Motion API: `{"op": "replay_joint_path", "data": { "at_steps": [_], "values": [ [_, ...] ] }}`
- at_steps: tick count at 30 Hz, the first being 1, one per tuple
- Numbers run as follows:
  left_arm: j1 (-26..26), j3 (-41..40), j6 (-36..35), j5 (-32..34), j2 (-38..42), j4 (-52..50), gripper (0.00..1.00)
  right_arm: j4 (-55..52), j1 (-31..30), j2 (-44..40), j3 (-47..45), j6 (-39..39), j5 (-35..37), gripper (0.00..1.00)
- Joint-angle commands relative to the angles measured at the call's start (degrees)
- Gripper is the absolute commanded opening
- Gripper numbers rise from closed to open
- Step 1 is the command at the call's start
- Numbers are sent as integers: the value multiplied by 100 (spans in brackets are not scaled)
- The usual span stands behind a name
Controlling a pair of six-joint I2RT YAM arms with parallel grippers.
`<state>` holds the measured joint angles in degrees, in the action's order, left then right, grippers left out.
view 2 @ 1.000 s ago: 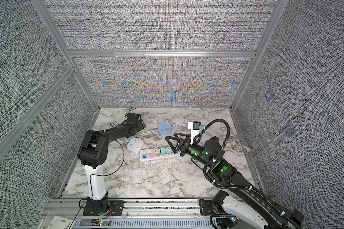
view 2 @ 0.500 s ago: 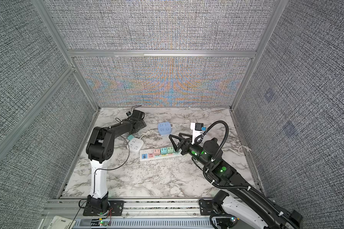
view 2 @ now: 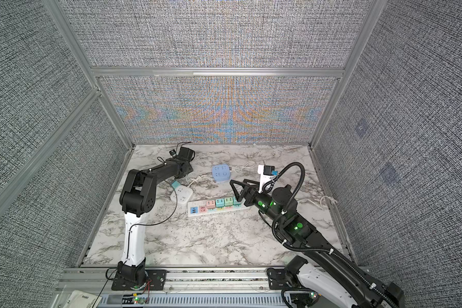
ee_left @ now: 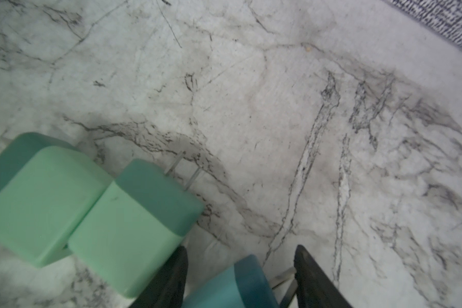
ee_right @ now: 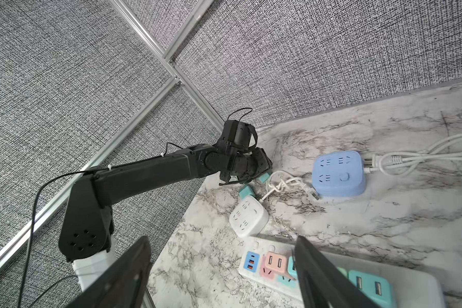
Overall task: Insert plugs into power strip
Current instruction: Pick up the plug from the top-left of the table.
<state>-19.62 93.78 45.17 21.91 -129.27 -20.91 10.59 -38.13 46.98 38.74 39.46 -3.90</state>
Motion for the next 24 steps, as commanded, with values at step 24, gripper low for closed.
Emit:
{"op": "replay_joint_path", "data": {
  "at_steps": [24],
  "values": [
    [-1848, -3507, -1257, -64, 4382, 385, 47, -134, 1323, -713, -995, -917, 230, 85]
  ]
}}
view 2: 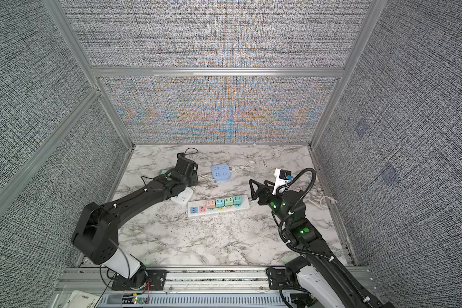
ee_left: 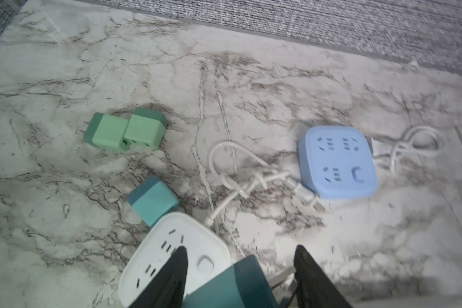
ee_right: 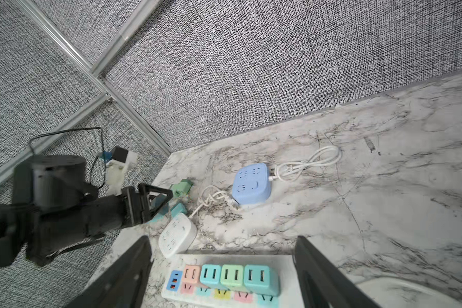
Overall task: Insert plugs into power strip
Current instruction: Pick up the plug from the top-left of the table, then place the plug at the center of the table.
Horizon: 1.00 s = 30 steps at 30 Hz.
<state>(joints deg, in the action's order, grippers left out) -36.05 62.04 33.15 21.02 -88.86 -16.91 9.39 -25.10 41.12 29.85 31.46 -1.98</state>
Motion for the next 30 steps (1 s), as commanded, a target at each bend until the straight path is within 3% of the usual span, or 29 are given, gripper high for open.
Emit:
{"op": "replay_joint_path", "data": {
  "at_steps": [1, 8, 14, 17, 21, 30],
  "values": [
    [-353, -545, -29, -21, 541, -2, 47, -7, 23, -284, -185, -74, -1, 85],
    [-1622, -1607, -45, -335, 1475, 300, 48, -159, 14, -805, -743, 87, -187, 85],
    [-2679, -1825, 27, -329, 1084, 617, 48, -483, 14, -1282, -1093, 225, -130, 85],
    [-2979, -1712, -100, -646, 594, 914, 48, -615, 14, -1469, -1291, 318, -86, 85],
    [-3314, -1290, -244, -459, -29, 774, 50, -789, 14, -1631, -1454, 430, -76, 85],
    [-3329, -737, -585, -513, -1099, 822, 56, -1268, 14, -1941, -1702, 480, 185, 85]
  ]
}}
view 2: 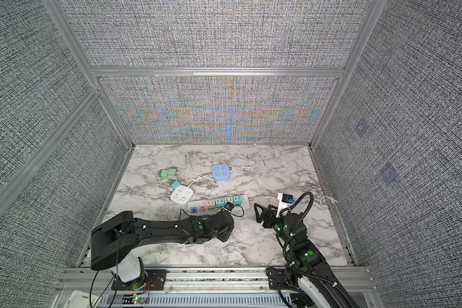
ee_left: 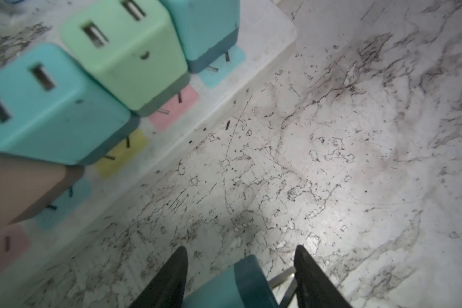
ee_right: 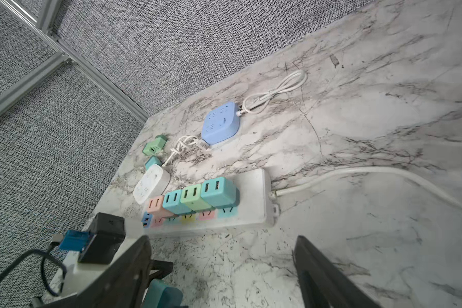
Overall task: Insert plugs into power strip
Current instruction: Place the plug at the center of the table.
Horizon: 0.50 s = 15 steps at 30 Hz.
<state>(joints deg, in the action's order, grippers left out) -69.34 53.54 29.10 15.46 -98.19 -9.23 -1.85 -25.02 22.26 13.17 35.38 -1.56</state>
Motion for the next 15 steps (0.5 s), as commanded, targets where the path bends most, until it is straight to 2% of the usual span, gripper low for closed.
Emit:
{"op": "replay_joint_path", "data": {
  "at_steps": [1, 4, 6, 11, 15],
  "values": [
    [0, 155, -235, -4, -252, 91, 58, -149, 6, -79, -66, 88, 147, 85],
    [0, 256, -296, -93, -422, 107, 85, -158, 5, -108, -112, 97, 156, 85],
    [0, 302, -320, -114, -442, 81, 98, -195, 5, -97, -98, 72, 156, 86],
    [63, 307, -414, -227, -106, 119, 99, -397, 5, -125, -25, -8, 208, 86],
    [164, 102, -382, -170, 683, 221, 99, -457, -3, -137, -32, -20, 121, 86]
  ]
}}
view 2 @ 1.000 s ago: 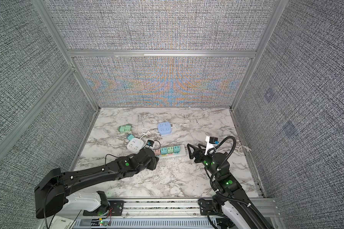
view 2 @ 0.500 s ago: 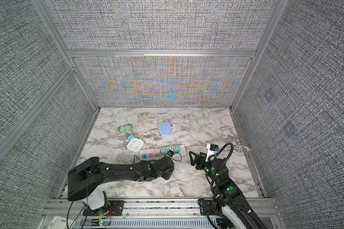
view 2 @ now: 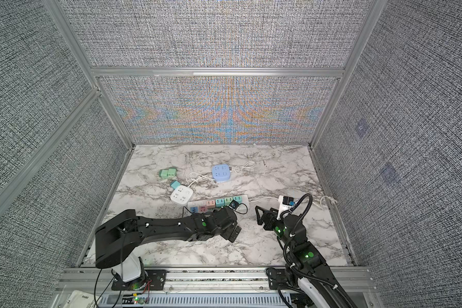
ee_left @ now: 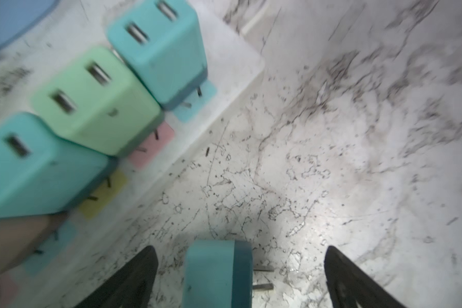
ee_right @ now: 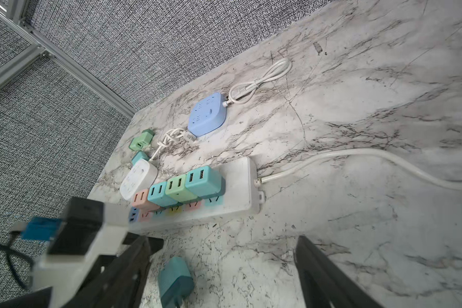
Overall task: Insert plugs into power strip
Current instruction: Place the plug at the center of the table, then pick up the plug from the center of the table.
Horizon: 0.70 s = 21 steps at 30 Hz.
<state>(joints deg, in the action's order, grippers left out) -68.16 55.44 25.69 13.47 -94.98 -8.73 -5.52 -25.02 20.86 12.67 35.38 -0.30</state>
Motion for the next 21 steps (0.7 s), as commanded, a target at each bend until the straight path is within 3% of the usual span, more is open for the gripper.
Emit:
{"op": "replay_joint_path", "data": {
  "at_steps": [1, 5, 9, 14, 21],
  "values": [
    [78, -198, -1, 100, 631, 214, 99, -75, -3, 32, 10, -14, -103, 85],
    [220, -807, 383, 736, 1662, 369, 99, 104, -236, 368, -22, -68, -498, 79],
    [646, -1707, 720, 1078, 2725, 774, 99, 718, -1169, 1088, -96, -175, -318, 81],
    [1125, -2567, 1171, 1201, 3698, 872, 99, 1694, -2122, 2662, 24, -383, -58, 90],
    [1466, -2988, 1377, 1205, 4417, 564, 99, 1712, -2867, 4883, 1021, -885, 302, 98]
  ]
}}
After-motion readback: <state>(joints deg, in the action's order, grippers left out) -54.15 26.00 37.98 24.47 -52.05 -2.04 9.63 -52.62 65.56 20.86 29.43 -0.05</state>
